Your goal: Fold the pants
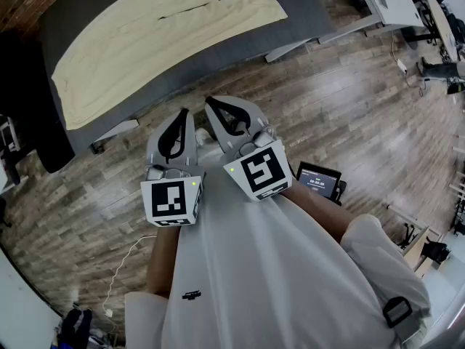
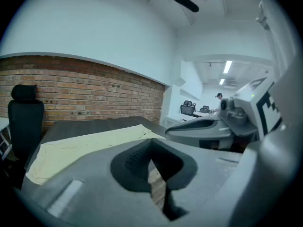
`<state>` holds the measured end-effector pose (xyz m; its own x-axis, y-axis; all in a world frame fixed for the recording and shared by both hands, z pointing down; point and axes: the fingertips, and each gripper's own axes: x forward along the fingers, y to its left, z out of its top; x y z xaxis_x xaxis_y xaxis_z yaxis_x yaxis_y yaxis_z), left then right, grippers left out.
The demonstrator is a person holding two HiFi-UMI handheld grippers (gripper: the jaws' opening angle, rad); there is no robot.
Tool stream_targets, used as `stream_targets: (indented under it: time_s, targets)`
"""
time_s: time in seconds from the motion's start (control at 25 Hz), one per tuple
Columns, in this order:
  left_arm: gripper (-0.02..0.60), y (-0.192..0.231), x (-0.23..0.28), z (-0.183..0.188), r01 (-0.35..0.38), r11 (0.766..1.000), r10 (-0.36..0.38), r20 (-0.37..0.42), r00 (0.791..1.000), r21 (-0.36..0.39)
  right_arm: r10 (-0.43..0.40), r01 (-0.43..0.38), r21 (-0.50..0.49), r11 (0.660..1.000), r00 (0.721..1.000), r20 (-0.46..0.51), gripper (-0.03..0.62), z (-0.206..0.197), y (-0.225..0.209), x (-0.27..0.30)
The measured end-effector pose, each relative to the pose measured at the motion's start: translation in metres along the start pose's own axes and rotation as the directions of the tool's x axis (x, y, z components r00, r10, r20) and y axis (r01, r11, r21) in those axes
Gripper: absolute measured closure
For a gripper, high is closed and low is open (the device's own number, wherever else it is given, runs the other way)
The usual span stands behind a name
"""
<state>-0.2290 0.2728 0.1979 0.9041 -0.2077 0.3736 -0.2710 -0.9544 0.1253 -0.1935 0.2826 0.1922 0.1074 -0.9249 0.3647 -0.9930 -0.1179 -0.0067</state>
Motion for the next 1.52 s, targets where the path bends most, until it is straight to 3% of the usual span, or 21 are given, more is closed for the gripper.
stream_targets:
  time_s: [0.24, 0.52, 0.72, 0.84, 0.96, 1.24, 1.52]
  targets:
    - [0.577, -0.007, 0.020, 0.005, -0.012, 1.000, 0.012, -0.004, 1.000, 0.016, 0.022, -0.023, -0.080, 0.997, 1.000, -0.016, 0.589, 0.002, -0.015, -0.005]
    - [0.577, -0.013, 0.023, -0.002, 0.024, 1.000, -0.024, -0.034, 0.999, -0.003, 0.000, -0.001, -0.057, 0.998, 1.000, -0.016, 0.589, -0.003, -0.017, -0.012]
    - [0.577, -0.019, 0.021, -0.006, 0.044, 0.999, -0.045, -0.037, 0.998, -0.017, -0.036, 0.036, 0.015, 0.999, 0.999, 0.017, 0.588, -0.009, -0.021, -0.017]
    - [0.577, -0.024, 0.019, -0.012, 0.056, 0.998, -0.058, -0.038, 0.998, -0.036, -0.028, 0.028, -0.036, 0.999, 1.000, 0.010, 0.588, -0.010, -0.018, -0.024]
    - [0.577, -0.024, 0.023, -0.021, 0.081, 0.996, -0.084, -0.067, 0.994, -0.042, -0.055, 0.055, -0.023, 0.998, 0.998, 0.006, 0.588, -0.013, -0.021, -0.027]
    - [0.577, -0.024, 0.035, -0.023, 0.079, 0.997, -0.081, -0.109, 0.991, -0.016, -0.089, 0.089, 0.017, 0.996, 0.996, -0.016, 0.588, -0.018, -0.052, -0.029]
    - [0.577, -0.015, 0.073, -0.023, 0.052, 0.999, -0.049, -0.160, 0.986, 0.017, -0.108, 0.108, 0.003, 0.994, 0.993, -0.038, 0.583, -0.023, -0.115, -0.014]
